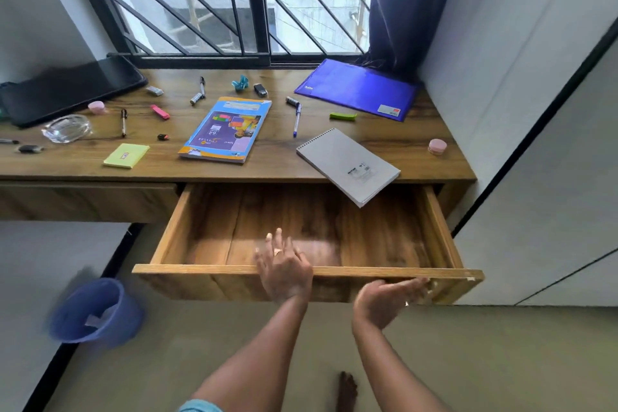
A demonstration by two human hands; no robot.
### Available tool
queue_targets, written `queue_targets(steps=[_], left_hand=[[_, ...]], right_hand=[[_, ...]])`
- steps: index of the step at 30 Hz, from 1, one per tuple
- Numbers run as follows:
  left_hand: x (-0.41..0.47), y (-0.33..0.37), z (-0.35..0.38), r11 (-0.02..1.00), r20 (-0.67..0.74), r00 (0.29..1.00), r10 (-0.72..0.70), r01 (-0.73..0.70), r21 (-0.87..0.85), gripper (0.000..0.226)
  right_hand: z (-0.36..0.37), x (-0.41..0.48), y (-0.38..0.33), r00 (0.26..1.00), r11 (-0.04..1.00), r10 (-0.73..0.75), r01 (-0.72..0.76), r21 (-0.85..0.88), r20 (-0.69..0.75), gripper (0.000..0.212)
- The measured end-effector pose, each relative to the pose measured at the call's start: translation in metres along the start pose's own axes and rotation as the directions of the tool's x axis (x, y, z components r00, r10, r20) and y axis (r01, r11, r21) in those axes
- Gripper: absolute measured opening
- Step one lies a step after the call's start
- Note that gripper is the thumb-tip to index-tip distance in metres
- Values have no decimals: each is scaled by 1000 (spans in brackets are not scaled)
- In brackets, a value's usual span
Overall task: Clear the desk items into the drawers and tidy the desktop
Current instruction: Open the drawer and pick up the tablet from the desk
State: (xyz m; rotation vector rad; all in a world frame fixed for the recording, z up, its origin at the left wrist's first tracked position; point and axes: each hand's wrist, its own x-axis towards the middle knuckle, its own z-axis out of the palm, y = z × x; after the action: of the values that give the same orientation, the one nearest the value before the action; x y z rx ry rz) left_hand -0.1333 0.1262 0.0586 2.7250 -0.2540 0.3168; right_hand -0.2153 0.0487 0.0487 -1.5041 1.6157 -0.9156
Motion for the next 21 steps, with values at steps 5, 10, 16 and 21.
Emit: queue_targets(steps=[5, 10, 16, 21], left_hand=[[-10, -1, -38, 990, 351, 936, -14, -36, 135, 43], [-25, -3, -57, 971, 462, 886, -43, -71, 227, 45], [-57, -13, -79, 915, 626, 779, -3, -251, 317, 25], [-76, -22, -96, 915, 684, 729, -17, -264, 305, 21]], right_hand=[[-13, -28, 9, 721, 659, -644, 692, -294, 254, 49], [-37, -41, -10, 646, 530, -577, 762, -372, 500, 34], [-77, -62, -11, 444, 275, -562, 896, -348, 698, 43], [-99, -57, -17, 275, 106, -387, 961, -253, 880, 37]])
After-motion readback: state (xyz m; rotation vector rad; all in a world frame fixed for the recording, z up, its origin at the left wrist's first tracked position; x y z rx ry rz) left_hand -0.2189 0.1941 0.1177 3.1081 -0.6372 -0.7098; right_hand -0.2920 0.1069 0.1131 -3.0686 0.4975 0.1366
